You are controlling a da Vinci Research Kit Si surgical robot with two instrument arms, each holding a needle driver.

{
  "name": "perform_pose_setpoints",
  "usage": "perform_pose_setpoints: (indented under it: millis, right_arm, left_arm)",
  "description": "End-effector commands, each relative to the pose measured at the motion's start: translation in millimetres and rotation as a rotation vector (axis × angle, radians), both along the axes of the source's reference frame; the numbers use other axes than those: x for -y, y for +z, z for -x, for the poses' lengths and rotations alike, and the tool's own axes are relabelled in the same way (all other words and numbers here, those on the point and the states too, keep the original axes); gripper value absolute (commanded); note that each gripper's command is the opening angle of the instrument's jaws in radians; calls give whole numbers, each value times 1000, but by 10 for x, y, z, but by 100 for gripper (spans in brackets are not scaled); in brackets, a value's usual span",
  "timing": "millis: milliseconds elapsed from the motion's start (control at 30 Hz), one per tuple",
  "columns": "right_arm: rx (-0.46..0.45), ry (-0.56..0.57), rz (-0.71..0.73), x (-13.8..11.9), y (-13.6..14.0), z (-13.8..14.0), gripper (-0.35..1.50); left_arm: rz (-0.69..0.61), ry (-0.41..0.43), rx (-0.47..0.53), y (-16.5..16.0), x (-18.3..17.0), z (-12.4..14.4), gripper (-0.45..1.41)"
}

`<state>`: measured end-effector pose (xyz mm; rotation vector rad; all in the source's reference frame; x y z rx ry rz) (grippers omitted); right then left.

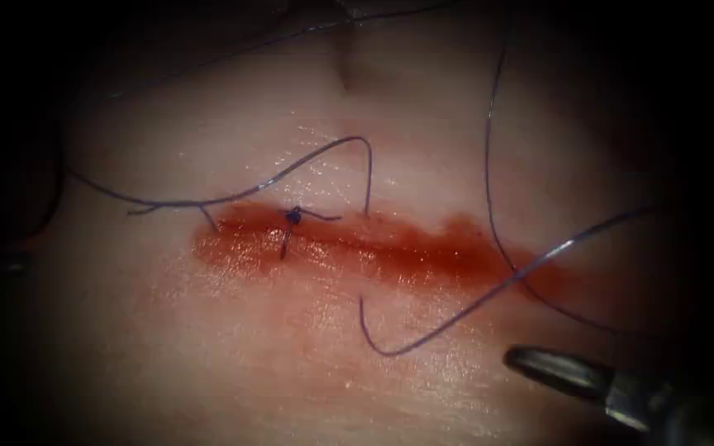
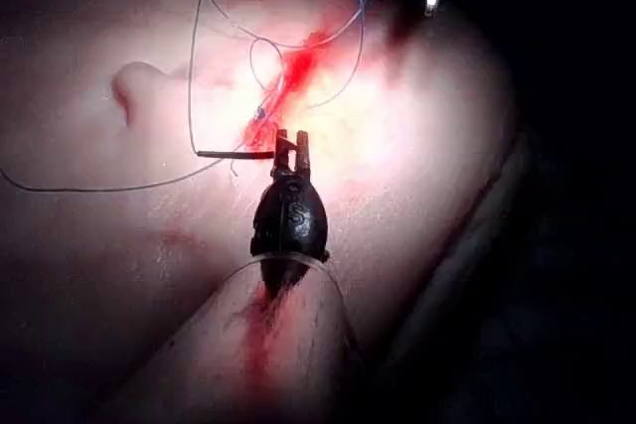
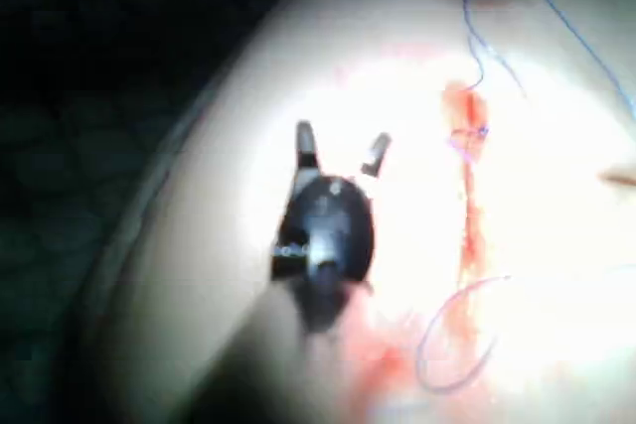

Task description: Wound Closure

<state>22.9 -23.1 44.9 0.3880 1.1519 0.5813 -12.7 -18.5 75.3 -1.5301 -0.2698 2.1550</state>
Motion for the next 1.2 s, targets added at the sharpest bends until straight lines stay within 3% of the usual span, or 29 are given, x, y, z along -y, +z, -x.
perform_pose_setpoints:
  millis: [33,133,433,633,700,800,867,967,1200]
  right_arm:
    - [-1,-5,-19,14,7,-2,120]
    - [2,-5,-18,14,10,-3,118]
    - [68,-27,237,28,104,-68,111]
    - [105,-45,349,29,146,-86,95]
    - [107,-45,355,28,149,-88,91]
    - [122,-62,395,25,158,-92,68]
    - [138,-81,405,25,163,-92,41]
    - [172,-120,403,28,170,-88,-30]
    - [211,-178,377,32,159,-76,-35]
  left_arm:
    - [-4,2,2,6,8,5,-45]
    - [-4,2,2,6,8,5,-45]
    - [-4,1,1,6,8,5,-45]
    - [-4,1,1,6,8,5,-45]
    - [-4,1,1,6,8,5,-45]
    - [-4,1,1,6,8,5,-45]
    - [-4,1,1,6,8,5,-45]
    - [-4,1,1,6,8,5,-45]
    - [-4,1,1,5,8,5,-45]
